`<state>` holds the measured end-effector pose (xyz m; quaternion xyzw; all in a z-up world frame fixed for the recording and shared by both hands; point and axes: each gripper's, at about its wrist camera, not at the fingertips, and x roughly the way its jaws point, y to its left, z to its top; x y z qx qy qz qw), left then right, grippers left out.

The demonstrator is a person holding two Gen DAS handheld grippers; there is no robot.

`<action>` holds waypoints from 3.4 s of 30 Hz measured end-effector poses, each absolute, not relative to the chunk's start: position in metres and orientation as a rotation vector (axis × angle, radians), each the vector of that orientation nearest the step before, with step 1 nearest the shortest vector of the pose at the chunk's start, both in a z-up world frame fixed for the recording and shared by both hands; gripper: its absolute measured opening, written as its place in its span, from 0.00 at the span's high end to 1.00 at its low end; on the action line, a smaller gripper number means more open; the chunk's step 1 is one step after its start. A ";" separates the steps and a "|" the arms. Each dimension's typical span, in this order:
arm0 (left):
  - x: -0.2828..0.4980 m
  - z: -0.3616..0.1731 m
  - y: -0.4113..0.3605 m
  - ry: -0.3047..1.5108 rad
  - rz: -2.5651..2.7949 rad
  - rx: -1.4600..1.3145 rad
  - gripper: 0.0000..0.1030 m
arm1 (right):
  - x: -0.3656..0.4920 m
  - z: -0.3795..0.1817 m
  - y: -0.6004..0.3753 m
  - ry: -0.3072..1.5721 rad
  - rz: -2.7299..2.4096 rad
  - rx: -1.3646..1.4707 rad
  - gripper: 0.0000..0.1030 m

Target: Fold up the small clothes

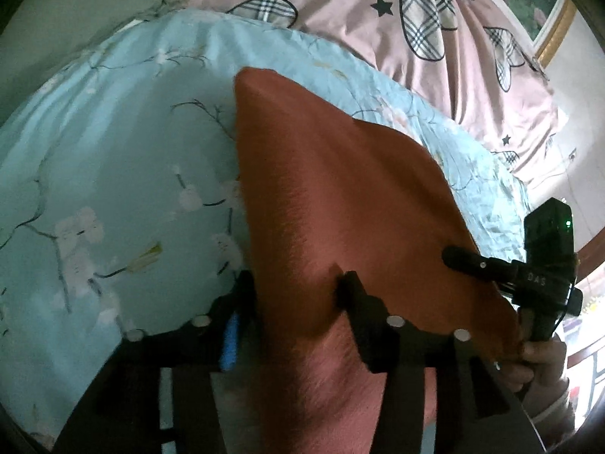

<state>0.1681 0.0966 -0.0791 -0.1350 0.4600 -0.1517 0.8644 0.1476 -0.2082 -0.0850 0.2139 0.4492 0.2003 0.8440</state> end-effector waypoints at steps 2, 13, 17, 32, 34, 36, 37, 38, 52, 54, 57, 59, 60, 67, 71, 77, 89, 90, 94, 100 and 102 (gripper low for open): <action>0.163 -0.076 0.101 0.962 -0.312 -0.281 0.50 | 0.139 -0.070 -0.214 0.894 0.374 0.416 0.61; 0.128 -0.034 0.099 0.843 -0.395 -0.273 0.52 | 0.174 -0.058 -0.195 0.872 0.381 0.387 0.65; 0.123 -0.036 0.083 0.847 -0.457 -0.232 0.52 | 0.191 -0.064 -0.193 0.892 0.392 0.406 0.68; 0.129 -0.058 0.067 0.930 -0.577 -0.264 0.59 | 0.174 -0.068 -0.217 0.827 0.306 0.441 0.90; 0.131 -0.062 0.064 0.940 -0.584 -0.274 0.59 | 0.180 -0.086 -0.222 0.854 0.301 0.488 0.90; 0.132 -0.066 0.062 0.944 -0.573 -0.273 0.59 | 0.182 -0.096 -0.225 0.859 0.305 0.523 0.89; 0.132 -0.068 0.061 0.947 -0.568 -0.271 0.60 | 0.183 -0.096 -0.224 0.856 0.307 0.529 0.88; 0.132 -0.070 0.062 0.948 -0.563 -0.270 0.62 | 0.184 -0.096 -0.224 0.857 0.307 0.525 0.88; 0.125 -0.073 0.064 0.945 -0.522 -0.259 0.65 | 0.119 -0.060 -0.182 0.825 0.342 0.388 0.83; 0.126 -0.075 0.065 0.945 -0.520 -0.264 0.65 | 0.127 -0.084 -0.182 0.885 0.278 0.363 0.86; 0.127 -0.076 0.067 0.955 -0.510 -0.280 0.67 | 0.128 -0.095 -0.197 0.879 0.286 0.461 0.87; 0.124 -0.074 0.066 0.958 -0.490 -0.269 0.68 | 0.120 -0.086 -0.195 0.871 0.267 0.441 0.84; 0.122 -0.072 0.067 0.955 -0.478 -0.258 0.68 | 0.116 -0.083 -0.194 0.865 0.263 0.426 0.84; 0.092 -0.062 0.072 0.931 -0.422 -0.227 0.61 | 0.058 -0.066 -0.189 0.814 0.304 0.403 0.83; 0.077 -0.066 0.071 0.939 -0.423 -0.201 0.55 | 0.037 -0.081 -0.186 0.836 0.292 0.366 0.83; 0.069 -0.081 0.070 0.957 -0.390 -0.170 0.55 | 0.029 -0.093 -0.195 0.850 0.277 0.417 0.83; 0.034 -0.064 0.084 0.949 -0.255 -0.168 0.24 | -0.014 -0.065 -0.183 0.778 0.267 0.316 0.54; 0.029 -0.064 0.085 0.953 -0.239 -0.158 0.23 | -0.018 -0.065 -0.181 0.778 0.259 0.306 0.50; 0.010 -0.065 0.086 0.953 -0.183 -0.104 0.22 | -0.032 -0.066 -0.173 0.778 0.244 0.243 0.35; -0.016 -0.068 0.088 0.927 -0.103 -0.013 0.21 | -0.055 -0.067 -0.166 0.787 0.230 0.175 0.20; -0.020 -0.069 0.090 0.929 -0.087 0.000 0.21 | -0.064 -0.067 -0.166 0.786 0.226 0.156 0.18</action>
